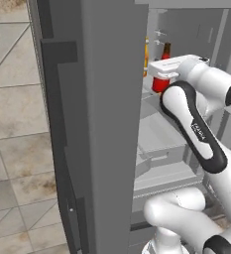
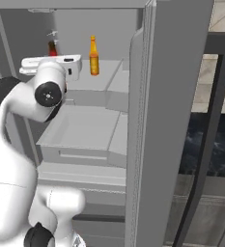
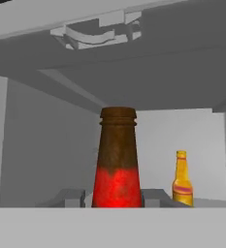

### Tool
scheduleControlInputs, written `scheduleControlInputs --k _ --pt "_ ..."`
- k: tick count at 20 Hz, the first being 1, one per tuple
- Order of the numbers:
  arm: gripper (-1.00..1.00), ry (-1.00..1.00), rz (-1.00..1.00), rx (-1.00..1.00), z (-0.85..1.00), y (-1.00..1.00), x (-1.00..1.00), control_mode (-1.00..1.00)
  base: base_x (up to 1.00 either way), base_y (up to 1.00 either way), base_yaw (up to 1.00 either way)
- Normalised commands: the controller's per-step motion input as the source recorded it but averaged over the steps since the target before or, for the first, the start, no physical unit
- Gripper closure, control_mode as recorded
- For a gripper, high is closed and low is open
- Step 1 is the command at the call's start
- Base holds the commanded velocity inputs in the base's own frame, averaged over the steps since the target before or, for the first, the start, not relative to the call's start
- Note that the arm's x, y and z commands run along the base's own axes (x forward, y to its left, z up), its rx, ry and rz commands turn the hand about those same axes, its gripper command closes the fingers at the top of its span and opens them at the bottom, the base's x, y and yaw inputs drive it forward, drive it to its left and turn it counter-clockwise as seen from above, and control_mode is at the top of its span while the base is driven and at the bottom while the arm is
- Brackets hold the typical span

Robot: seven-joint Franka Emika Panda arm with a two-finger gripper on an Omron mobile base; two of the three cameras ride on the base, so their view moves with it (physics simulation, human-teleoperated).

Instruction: Place the beers on the top shelf of the fridge to keep them out of children's reach, and place the squash on lower shelves for easy access.

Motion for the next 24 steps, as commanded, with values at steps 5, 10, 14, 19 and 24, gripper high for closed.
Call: scheduleControlInputs --k 5,10,14,19,24 --pt "1.0 0.0 0.05 0.0 0.0 0.06 0.69 -1.0 0.0 0.0 0.0" --pt "1.0 0.0 0.03 0.0 0.0 0.1 0.64 -1.0 0.0 0.0 0.0" --pt "1.0 0.0 0.02 0.0 0.0 0.08 0.6 -1.0 0.0 0.0 0.0" --pt "1.0 0.0 0.0 0.0 -0.03 0.03 0.48 -1.0 0.0 0.0 0.0" --pt "1.0 -0.01 0.0 0.0 -0.12 0.0 0.4 -1.0 0.0 0.0 0.0"
